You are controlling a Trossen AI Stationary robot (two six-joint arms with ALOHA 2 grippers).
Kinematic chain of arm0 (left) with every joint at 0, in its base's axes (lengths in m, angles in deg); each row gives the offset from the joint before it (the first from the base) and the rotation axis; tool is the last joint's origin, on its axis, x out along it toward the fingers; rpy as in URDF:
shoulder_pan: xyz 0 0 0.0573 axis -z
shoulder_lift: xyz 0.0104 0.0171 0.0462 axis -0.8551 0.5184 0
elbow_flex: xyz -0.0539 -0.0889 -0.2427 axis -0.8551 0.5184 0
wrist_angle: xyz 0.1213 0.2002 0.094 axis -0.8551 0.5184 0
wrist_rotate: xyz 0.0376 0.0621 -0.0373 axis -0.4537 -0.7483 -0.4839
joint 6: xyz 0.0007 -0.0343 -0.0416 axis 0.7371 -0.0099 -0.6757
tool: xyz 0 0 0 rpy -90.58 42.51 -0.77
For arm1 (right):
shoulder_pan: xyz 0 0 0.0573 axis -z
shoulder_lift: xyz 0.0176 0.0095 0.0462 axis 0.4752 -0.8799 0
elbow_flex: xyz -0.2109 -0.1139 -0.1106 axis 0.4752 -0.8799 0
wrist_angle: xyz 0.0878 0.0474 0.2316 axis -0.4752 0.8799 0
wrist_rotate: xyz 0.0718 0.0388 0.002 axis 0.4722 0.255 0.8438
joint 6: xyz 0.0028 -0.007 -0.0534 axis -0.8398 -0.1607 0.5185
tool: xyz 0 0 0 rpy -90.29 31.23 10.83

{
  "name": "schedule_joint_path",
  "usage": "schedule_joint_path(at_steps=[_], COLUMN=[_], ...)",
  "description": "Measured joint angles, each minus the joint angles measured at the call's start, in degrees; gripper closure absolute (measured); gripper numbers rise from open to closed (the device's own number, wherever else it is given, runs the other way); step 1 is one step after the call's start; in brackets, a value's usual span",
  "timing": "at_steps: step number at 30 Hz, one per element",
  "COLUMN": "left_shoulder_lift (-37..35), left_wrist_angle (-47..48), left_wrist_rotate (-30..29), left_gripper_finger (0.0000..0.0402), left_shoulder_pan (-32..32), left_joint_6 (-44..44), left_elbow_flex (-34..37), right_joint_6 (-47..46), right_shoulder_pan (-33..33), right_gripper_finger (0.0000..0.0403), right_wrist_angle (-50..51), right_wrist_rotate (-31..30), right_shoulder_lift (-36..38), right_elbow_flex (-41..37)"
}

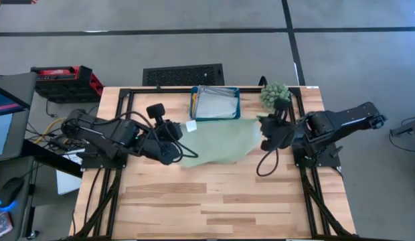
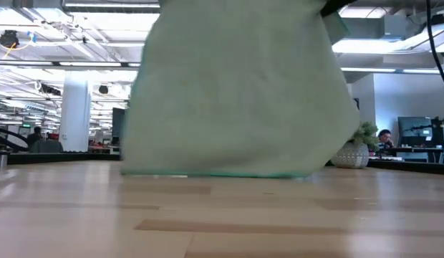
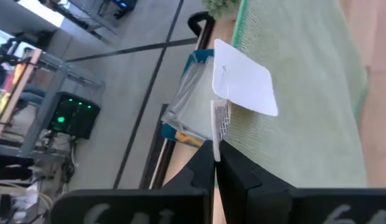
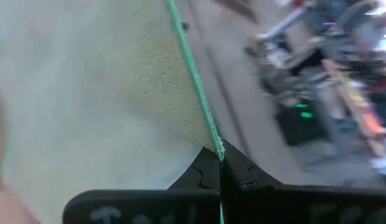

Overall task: Fold microfiber towels
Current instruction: Fold the green microfiber cloth

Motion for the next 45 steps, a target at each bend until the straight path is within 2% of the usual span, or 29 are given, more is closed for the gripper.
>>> schedule_joint_path(at_steps=[2, 5, 8, 10, 14, 20, 24, 30, 34, 40, 45], left_shoulder_lift=[0.0, 0.0, 0.0, -0.1, -0.1, -0.1, -0.1, 2.2, 4.9, 10.6, 14.8], left_wrist_angle=[-0.5, -0.7, -2.2, -3.8, -8.1, -6.7, -2.9, 3.9, 8.6, 10.8, 8.2], left_wrist_rotate=[-1.8, -5.5, -13.8, -13.9, -13.5, 1.2, 12.2, 23.8, 30.5, 34.6, 33.3], left_gripper_finger=[0.0401, 0.0401, 0.0401, 0.0401, 0.0401, 0.0401, 0.0401, 0.0401, 0.0401, 0.0401, 0.0401], left_shoulder_pan=[-0.6, -2.2, -3.9, -4.9, -6.3, -5.9, -3.5, 1.5, 5.2, 10.5, 13.5], left_joint_6=[0.0, 0.4, 0.7, 5.2, 9.9, 9.2, 2.8, -12.8, -19.0, -28.0, -31.1], left_elbow_flex=[0.0, 0.0, 0.0, 0.0, 0.0, 0.0, 0.0, -0.1, 0.0, 0.0, 0.0], right_joint_6=[-0.2, 3.0, 6.3, 10.6, 10.1, 3.8, -3.3, -10.0, -10.6, -14.6, -18.9], right_shoulder_pan=[0.0, 0.8, 2.2, 2.8, 3.0, 3.1, 1.3, -4.6, -9.3, -15.9, -18.6], right_gripper_finger=[0.0396, 0.0396, 0.0396, 0.0396, 0.0396, 0.0396, 0.0396, 0.0393, 0.0392, 0.0396, 0.0395], right_wrist_angle=[-0.7, -2.6, -7.2, -8.5, -10.1, -3.8, 1.4, 0.9, -1.2, -6.2, -8.7], right_wrist_rotate=[-4.7, -7.8, -9.4, -5.8, -7.5, 5.6, 14.8, 20.1, 23.7, 24.7, 24.5], right_shoulder_lift=[0.1, 0.1, 0.1, 0.1, 0.3, 0.2, 0.2, 0.1, 0.2, 0.1, 0.1], right_elbow_flex=[0.0, 0.0, 0.0, 0.0, 0.0, 0.0, -0.5, -3.4, -6.4, -10.1, -13.6])
